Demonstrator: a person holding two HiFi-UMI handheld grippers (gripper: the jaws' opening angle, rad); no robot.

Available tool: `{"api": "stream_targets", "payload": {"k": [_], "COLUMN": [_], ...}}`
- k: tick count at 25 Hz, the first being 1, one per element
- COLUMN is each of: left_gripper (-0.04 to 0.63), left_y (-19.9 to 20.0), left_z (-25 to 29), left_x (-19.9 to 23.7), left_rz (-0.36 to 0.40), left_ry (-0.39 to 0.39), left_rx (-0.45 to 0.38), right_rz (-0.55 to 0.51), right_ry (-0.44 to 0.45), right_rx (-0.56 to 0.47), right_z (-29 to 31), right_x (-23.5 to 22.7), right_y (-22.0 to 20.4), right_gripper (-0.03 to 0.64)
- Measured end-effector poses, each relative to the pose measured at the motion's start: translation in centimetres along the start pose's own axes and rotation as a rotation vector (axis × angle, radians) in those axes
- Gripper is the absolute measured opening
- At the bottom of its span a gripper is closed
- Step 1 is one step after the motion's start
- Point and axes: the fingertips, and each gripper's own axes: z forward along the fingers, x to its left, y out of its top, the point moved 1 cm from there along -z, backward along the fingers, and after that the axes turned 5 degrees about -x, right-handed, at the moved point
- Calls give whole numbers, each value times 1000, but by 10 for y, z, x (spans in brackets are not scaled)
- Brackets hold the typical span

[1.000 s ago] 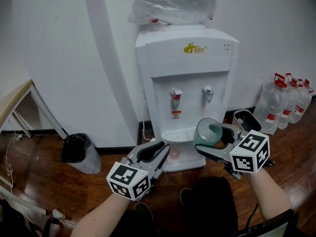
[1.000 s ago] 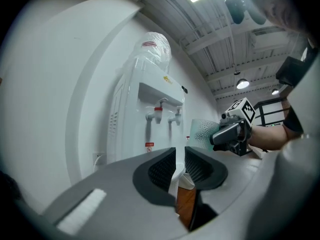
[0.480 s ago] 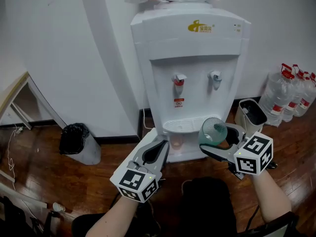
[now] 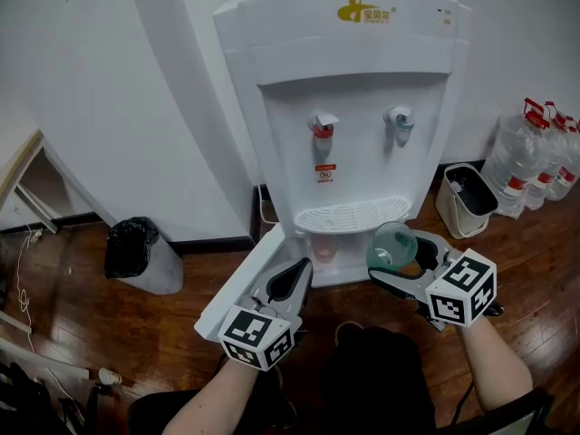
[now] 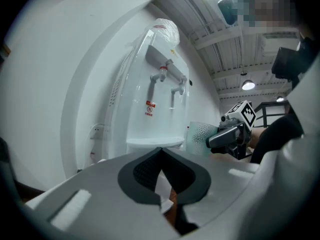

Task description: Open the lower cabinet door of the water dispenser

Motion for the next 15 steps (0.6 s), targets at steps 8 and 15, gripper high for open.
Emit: {"api": "stream_targets", "payload": {"k": [8,15], "left_gripper": [1,1], "left_y": [-52,-96], "left_z": [8,20], "left_x": [0,3], "left_rz": [8,9], "left_ry": [32,35], "left_rx": [71,127], "right_rz": [31,39], "right_ry": [-43,-99], "right_rx": [27,51], "right_z": [18,42], "right_x": [-21,-36], "right_y": [-64,-116], "right_gripper": [367,367]}}
